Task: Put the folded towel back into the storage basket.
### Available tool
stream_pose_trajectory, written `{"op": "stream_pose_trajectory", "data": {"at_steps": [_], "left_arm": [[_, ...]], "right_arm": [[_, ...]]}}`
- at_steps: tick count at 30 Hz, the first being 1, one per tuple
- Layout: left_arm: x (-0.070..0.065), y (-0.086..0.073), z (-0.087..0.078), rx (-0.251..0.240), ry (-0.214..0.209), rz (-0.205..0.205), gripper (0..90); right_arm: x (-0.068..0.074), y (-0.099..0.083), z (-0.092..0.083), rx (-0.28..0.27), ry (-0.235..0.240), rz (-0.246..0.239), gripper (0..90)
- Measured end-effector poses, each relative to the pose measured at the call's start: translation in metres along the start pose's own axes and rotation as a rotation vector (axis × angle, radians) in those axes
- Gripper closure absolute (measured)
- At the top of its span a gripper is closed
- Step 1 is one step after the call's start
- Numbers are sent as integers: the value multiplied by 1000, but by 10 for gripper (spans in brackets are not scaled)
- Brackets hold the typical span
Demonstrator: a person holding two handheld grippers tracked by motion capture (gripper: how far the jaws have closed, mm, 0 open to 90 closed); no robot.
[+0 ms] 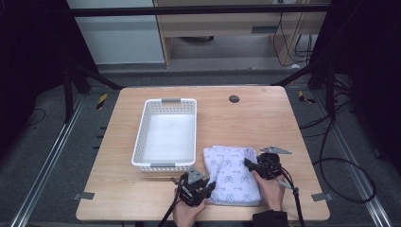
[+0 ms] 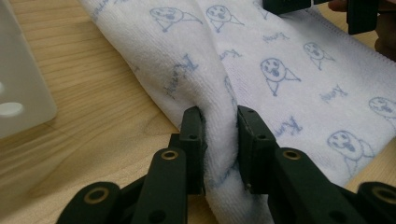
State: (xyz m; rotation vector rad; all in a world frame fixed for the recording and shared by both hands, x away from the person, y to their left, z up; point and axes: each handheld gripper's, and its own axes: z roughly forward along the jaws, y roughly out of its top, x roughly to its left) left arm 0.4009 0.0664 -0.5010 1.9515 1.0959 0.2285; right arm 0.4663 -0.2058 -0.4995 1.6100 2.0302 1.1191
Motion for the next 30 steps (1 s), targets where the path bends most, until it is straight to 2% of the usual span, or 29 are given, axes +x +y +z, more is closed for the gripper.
{"op": "stream_pose_trajectory", "data": {"at_steps": [2,6,8,11,15,17,21,25,30], "left_arm": [[0,0,0,-1,-1,1,727],[0,-1,1,-3,0,3,724],[0,-1,1,-4,2,5,724],[0,-1,1,-3,0,5,724],[1,-1,1,-9,-5,1,726],[1,-2,0,-17,-8,2,730],[2,-2,-2,-26,-13,-1,741],[1,2,-7,-45,-26,-1,745],[-1,10,-19,-77,-31,14,746]], "right_arm": [[0,-1,2,2,6,1,540],[-2,-3,4,-1,30,36,559],[-1,-4,4,-4,40,33,619],[-2,-4,5,8,71,74,690],[3,-2,3,7,58,43,756],[4,-2,2,3,56,47,768],[5,-1,-2,-21,55,24,774],[9,5,-15,-64,80,24,774],[18,16,-33,-107,81,0,774]]}}
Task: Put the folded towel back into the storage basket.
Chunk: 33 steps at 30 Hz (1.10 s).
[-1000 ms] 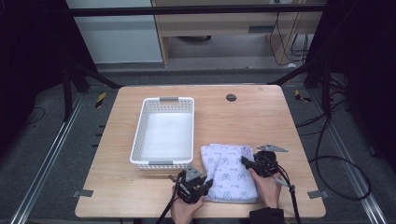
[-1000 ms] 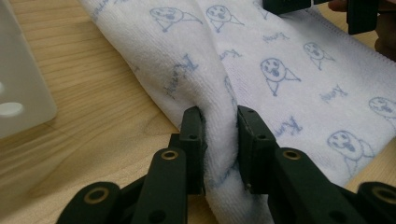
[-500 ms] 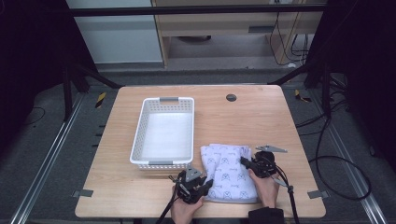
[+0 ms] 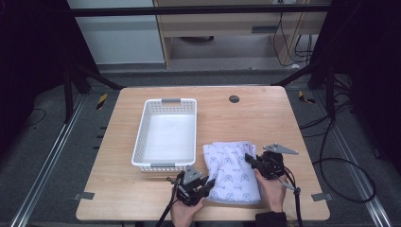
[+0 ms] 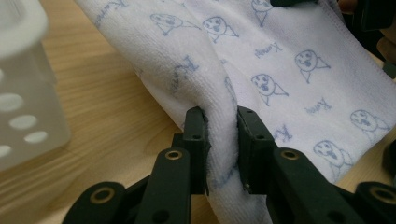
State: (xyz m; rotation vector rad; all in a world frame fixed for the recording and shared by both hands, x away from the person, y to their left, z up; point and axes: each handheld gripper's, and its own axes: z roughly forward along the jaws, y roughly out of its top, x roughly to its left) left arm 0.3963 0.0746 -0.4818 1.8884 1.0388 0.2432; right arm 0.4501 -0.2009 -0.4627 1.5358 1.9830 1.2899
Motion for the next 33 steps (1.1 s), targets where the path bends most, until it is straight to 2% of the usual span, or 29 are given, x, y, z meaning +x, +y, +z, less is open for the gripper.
{"op": "stream_pose_trajectory", "data": {"at_steps": [16,24,33], "left_arm": [[0,35,-27,-52,1,67,746],[0,51,-42,-89,4,86,747],[2,63,-55,-116,16,97,747]], "right_arm": [[21,29,-28,-105,3,-30,774],[33,49,-41,-151,-3,-60,774],[46,65,-46,-179,-4,-88,774]]}}
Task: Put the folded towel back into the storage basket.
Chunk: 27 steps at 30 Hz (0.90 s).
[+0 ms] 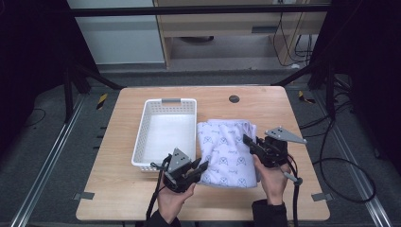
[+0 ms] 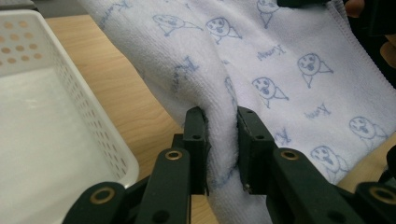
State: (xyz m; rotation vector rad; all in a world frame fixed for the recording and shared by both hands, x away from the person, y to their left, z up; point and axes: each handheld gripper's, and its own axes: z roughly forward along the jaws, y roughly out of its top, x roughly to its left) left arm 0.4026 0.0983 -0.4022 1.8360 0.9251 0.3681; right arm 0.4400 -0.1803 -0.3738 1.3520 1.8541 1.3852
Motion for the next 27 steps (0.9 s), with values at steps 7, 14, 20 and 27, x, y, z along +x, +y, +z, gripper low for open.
{"op": "stream_pose_trajectory", "data": {"at_steps": [7,14,20,27], "left_arm": [[3,9,-8,-20,13,14,747],[9,16,-15,-35,20,11,747],[12,19,-22,-57,31,15,747],[16,25,-28,-69,43,13,747]], "right_arm": [[8,11,0,-20,-2,-20,774],[17,22,2,-32,-6,-50,774],[24,28,5,-47,1,-55,774],[31,36,7,-62,2,-68,774]]}}
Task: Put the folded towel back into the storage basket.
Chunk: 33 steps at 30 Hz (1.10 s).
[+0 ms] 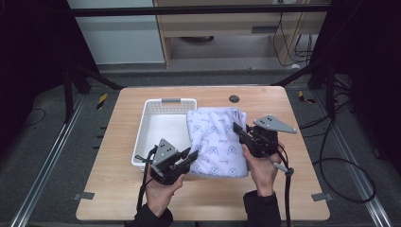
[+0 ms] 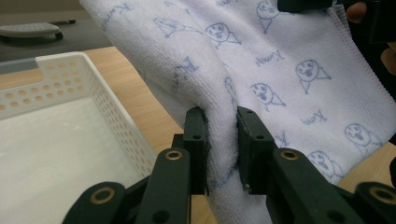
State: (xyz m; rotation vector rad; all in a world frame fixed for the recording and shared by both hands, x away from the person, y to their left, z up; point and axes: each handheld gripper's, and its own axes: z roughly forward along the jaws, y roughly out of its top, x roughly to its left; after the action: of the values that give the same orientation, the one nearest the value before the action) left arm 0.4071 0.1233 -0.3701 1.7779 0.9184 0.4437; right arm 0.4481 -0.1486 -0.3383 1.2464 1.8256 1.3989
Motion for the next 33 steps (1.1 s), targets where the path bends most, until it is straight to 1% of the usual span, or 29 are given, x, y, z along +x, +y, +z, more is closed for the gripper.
{"op": "stream_pose_trajectory", "data": {"at_steps": [4,10,15,17,19,20,23,24,26,27,28,29,31,32,33], "left_arm": [[2,4,-4,-4,3,3,747],[13,9,-10,4,-6,-4,747],[22,5,-18,-16,-2,-2,747],[26,4,-19,-13,5,3,747],[31,3,-21,-21,6,-8,747],[31,3,-21,-21,6,-8,747],[44,3,-26,-34,33,-22,747],[44,3,-26,-34,33,-22,747],[49,3,-28,-37,51,-21,747],[53,3,-30,-37,63,-25,747],[53,3,-30,-37,63,-25,747],[56,3,-31,-42,81,-26,747],[60,4,-34,-46,86,-33,748],[60,4,-34,-46,86,-33,748],[65,4,-36,-53,93,-42,748]], "right_arm": [[3,4,1,-11,4,1,774],[10,10,5,-19,11,-4,774],[21,14,12,-22,20,-16,774],[25,15,14,-21,22,-21,774],[29,17,18,-15,21,-31,774],[29,17,18,-15,21,-31,774],[35,20,28,-17,30,-39,774],[35,20,28,-17,30,-39,774],[38,21,35,-15,36,-42,774],[42,23,42,-10,36,-49,774],[44,24,46,-11,40,-52,774],[46,25,49,-11,42,-54,774],[50,28,55,-11,48,-54,774],[50,28,55,-11,48,-54,774],[54,33,61,-10,52,-59,774]]}}
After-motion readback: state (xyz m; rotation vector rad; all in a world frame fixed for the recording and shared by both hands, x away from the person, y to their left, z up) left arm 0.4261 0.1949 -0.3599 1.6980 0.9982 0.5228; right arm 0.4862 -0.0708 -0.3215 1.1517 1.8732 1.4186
